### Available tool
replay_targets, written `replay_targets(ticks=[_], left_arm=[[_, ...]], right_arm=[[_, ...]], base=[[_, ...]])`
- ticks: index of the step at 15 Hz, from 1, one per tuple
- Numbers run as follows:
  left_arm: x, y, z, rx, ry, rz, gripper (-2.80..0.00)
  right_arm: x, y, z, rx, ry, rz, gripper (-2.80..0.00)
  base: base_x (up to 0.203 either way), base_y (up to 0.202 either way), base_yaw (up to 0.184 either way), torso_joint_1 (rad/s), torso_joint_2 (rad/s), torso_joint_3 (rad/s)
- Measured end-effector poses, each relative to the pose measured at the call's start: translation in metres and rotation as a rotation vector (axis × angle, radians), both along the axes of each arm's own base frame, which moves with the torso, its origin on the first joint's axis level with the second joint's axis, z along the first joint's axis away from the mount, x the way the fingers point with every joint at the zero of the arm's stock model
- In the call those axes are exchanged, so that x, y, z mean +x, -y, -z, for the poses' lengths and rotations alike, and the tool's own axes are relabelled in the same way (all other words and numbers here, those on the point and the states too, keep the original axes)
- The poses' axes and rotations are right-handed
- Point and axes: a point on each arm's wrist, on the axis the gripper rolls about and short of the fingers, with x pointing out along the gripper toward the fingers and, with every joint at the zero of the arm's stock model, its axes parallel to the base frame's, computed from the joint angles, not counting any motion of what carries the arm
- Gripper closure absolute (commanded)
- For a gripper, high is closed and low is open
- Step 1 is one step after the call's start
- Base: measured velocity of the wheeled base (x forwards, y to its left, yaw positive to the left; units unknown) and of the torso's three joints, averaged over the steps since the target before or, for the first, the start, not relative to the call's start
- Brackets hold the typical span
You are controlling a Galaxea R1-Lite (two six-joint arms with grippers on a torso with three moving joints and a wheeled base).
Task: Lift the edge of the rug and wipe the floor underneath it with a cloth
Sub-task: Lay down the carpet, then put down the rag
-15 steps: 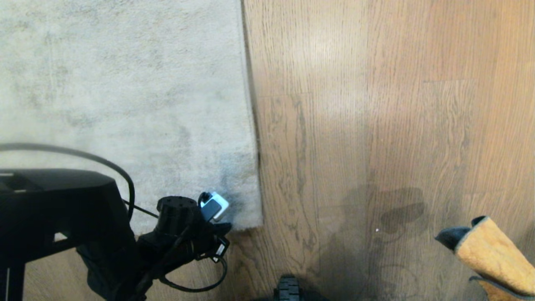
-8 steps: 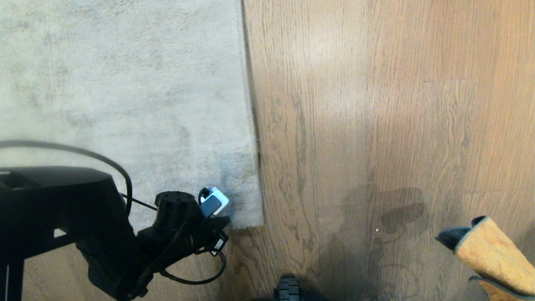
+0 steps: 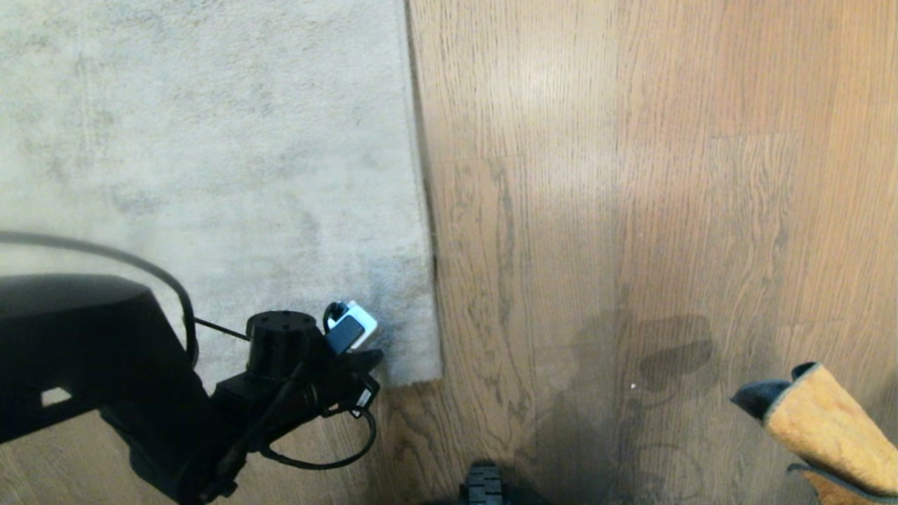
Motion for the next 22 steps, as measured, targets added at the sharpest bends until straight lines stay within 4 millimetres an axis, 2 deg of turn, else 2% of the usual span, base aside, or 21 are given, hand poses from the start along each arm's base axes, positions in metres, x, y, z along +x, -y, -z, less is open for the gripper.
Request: replay_targets(ticks=[3, 6, 9, 13, 15, 19, 22], left_arm=[[-0.006, -0.005, -0.027, -0.042, 0.067, -0.019, 0.00], [-0.022, -0.018, -0.056, -0.082, 0.118, -0.053, 0.00], [-0.054, -0.038, -0.080, -0.121, 0.147, -0.091, 0.00], [-0.107, -0.066, -0.099, -0.150, 0.129, -0.141, 0.00], [-0.135, -0.076, -0.101, -0.168, 0.107, -0.160, 0.00], [-0.185, -0.096, -0.085, -0.210, 0.108, -0.216, 0.00], [-0.210, -0.108, -0.075, -0.220, 0.123, -0.285, 0.00]], right_arm=[[0.000, 0.000, 0.000, 0.000, 0.000, 0.000, 0.00], [0.000, 0.000, 0.000, 0.000, 0.000, 0.000, 0.00], [0.000, 0.000, 0.000, 0.000, 0.000, 0.000, 0.00], [0.000, 0.000, 0.000, 0.000, 0.000, 0.000, 0.00], [0.000, 0.000, 0.000, 0.000, 0.000, 0.000, 0.00], [0.000, 0.000, 0.000, 0.000, 0.000, 0.000, 0.00], [0.000, 0.000, 0.000, 0.000, 0.000, 0.000, 0.00]], base=[[0.000, 0.000, 0.000, 0.000, 0.00, 0.000], [0.000, 0.000, 0.000, 0.000, 0.00, 0.000], [0.000, 0.000, 0.000, 0.000, 0.00, 0.000], [0.000, 0.000, 0.000, 0.000, 0.00, 0.000], [0.000, 0.000, 0.000, 0.000, 0.00, 0.000], [0.000, 0.000, 0.000, 0.000, 0.00, 0.000], [0.000, 0.000, 0.000, 0.000, 0.00, 0.000]])
